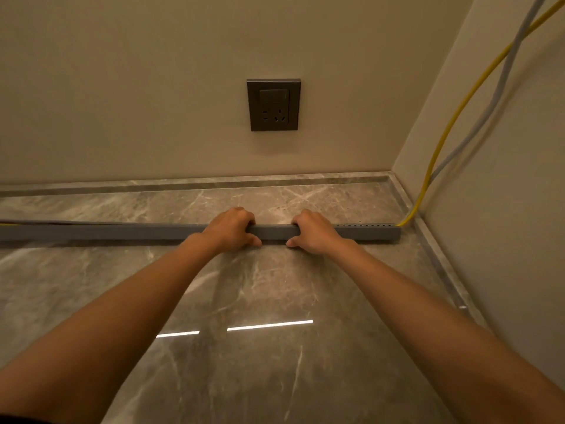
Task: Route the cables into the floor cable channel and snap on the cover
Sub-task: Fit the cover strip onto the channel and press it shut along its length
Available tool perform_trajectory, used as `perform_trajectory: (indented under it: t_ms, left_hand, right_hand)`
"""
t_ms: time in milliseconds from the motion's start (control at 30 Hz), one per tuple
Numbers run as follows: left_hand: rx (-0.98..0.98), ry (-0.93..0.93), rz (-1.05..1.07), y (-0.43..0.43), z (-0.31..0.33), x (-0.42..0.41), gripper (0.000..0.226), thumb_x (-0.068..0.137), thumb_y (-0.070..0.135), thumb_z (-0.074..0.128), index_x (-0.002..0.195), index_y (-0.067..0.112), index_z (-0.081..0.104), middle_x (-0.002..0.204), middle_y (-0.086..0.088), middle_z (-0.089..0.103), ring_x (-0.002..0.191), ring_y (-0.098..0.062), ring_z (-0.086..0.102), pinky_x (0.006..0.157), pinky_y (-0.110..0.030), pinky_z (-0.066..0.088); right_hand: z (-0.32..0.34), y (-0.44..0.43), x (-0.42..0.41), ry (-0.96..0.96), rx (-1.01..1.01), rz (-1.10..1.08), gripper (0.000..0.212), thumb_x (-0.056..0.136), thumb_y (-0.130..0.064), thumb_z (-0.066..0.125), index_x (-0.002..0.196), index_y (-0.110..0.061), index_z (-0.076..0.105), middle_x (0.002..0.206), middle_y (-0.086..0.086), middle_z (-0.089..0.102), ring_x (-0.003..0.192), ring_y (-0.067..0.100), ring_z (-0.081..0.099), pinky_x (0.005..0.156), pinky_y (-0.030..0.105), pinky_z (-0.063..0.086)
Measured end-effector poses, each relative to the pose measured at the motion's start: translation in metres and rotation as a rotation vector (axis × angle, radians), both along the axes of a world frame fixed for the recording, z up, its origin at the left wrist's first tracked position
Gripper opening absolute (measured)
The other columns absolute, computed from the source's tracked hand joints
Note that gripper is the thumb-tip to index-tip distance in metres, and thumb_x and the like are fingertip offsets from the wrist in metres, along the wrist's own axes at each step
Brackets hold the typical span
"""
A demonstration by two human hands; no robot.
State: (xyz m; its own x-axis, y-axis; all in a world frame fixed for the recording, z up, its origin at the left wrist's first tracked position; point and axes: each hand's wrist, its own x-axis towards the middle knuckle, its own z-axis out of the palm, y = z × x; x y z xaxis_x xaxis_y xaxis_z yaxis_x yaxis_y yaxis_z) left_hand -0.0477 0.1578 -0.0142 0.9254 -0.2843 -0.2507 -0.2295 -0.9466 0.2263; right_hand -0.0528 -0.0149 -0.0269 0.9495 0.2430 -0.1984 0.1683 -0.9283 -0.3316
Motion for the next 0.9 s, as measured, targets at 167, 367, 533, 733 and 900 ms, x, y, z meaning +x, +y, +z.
perform_trajectory:
  t_ms: [167,367,533,733,900]
  left_hand:
    - [0.051,0.073,0.001,0.029,0.003,0.008,0.044,0.082,0.036,0.068,0.113,0.006,0.060,0.108,-0.013,0.059,0.091,-0.021,0.050,0.074,-0.029,0.039]
    - [-0.042,0.069,-0.077,0.053,-0.004,0.006,0.037,0.083,0.028,0.067,0.114,0.009,0.058,0.116,-0.013,0.060,0.091,-0.017,0.048,0.081,-0.031,0.043]
    - [-0.017,-0.001,-0.133,0.054,-0.008,0.004,0.035,0.084,0.028,0.065,0.113,0.009,0.057,0.115,-0.012,0.060,0.100,-0.025,0.056,0.084,-0.034,0.046]
    - [0.026,-0.148,-0.205,0.051,-0.016,-0.005,0.033,0.086,0.024,0.060,0.113,0.005,0.055,0.118,-0.016,0.059,0.105,-0.030,0.055,0.088,-0.037,0.045]
    - [-0.085,-0.101,-0.182,0.060,-0.014,-0.003,0.036,0.084,0.027,0.064,0.113,0.006,0.056,0.117,-0.014,0.059,0.106,-0.029,0.055,0.087,-0.036,0.044]
  right_hand:
    - [-0.002,0.037,0.002,0.030,0.036,0.063,0.040,0.083,-0.032,0.066,0.108,-0.003,0.060,0.117,0.015,0.054,0.107,0.030,0.050,0.086,0.038,0.043]
    - [-0.005,0.059,-0.001,0.029,0.060,0.012,0.041,0.078,-0.028,0.070,0.110,-0.007,0.055,0.117,0.013,0.055,0.106,0.028,0.051,0.086,0.035,0.043]
    - [-0.003,0.065,-0.005,0.004,0.044,-0.003,0.043,0.078,-0.031,0.071,0.113,-0.011,0.056,0.119,0.011,0.054,0.108,0.027,0.051,0.086,0.034,0.041]
    - [-0.003,0.075,-0.010,-0.063,-0.046,-0.008,0.039,0.080,-0.029,0.068,0.111,-0.007,0.060,0.116,0.013,0.054,0.107,0.029,0.050,0.087,0.037,0.041]
    - [-0.001,0.078,-0.013,-0.036,-0.081,-0.035,0.040,0.082,-0.027,0.066,0.115,-0.008,0.056,0.120,0.014,0.053,0.111,0.030,0.048,0.093,0.039,0.040]
